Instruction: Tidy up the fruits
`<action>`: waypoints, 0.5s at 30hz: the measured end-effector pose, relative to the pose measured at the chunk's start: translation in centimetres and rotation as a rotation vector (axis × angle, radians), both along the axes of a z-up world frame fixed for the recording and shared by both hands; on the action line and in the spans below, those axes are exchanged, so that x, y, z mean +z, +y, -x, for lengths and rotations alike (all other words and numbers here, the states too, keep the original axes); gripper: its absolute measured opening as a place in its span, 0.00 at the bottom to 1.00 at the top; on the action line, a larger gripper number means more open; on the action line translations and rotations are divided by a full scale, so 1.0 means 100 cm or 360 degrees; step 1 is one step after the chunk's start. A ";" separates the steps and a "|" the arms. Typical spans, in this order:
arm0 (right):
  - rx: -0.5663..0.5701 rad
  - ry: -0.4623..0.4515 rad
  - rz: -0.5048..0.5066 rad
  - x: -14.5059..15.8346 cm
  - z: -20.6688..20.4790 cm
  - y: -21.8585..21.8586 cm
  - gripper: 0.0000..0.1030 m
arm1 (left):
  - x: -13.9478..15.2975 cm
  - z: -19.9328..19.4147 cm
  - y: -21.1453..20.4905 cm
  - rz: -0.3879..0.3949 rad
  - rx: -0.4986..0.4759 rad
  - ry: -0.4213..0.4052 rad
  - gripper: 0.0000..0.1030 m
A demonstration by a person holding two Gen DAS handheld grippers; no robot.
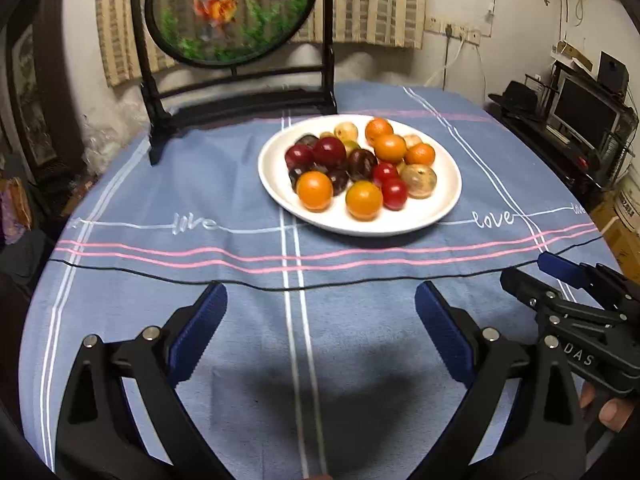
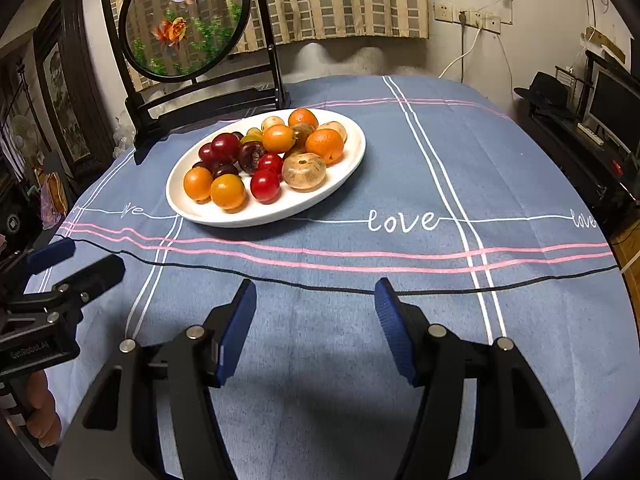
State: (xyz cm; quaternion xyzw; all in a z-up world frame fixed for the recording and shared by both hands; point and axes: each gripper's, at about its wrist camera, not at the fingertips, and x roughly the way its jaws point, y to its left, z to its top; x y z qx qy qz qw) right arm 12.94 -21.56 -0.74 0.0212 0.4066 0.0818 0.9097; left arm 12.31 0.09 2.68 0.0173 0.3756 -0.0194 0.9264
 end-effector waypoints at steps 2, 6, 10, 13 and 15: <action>0.0000 0.0008 0.0003 -0.002 0.001 0.000 0.60 | 0.001 0.003 -0.002 -0.0028 -0.0002 -0.0015 0.94; 0.0000 0.0031 0.0001 -0.004 0.003 -0.001 0.60 | -0.004 0.005 -0.005 0.0011 -0.0046 0.0038 0.96; -0.0003 0.0073 0.0012 -0.009 0.008 0.001 0.60 | -0.015 0.003 -0.004 0.0024 -0.0005 0.0126 0.97; 0.0006 0.0113 0.0048 -0.016 0.012 0.005 0.60 | -0.024 0.001 0.001 0.0046 0.0034 0.0179 0.97; 0.0005 0.0146 0.0069 -0.022 0.016 0.007 0.60 | -0.032 0.001 0.003 0.0028 0.0047 0.0201 0.97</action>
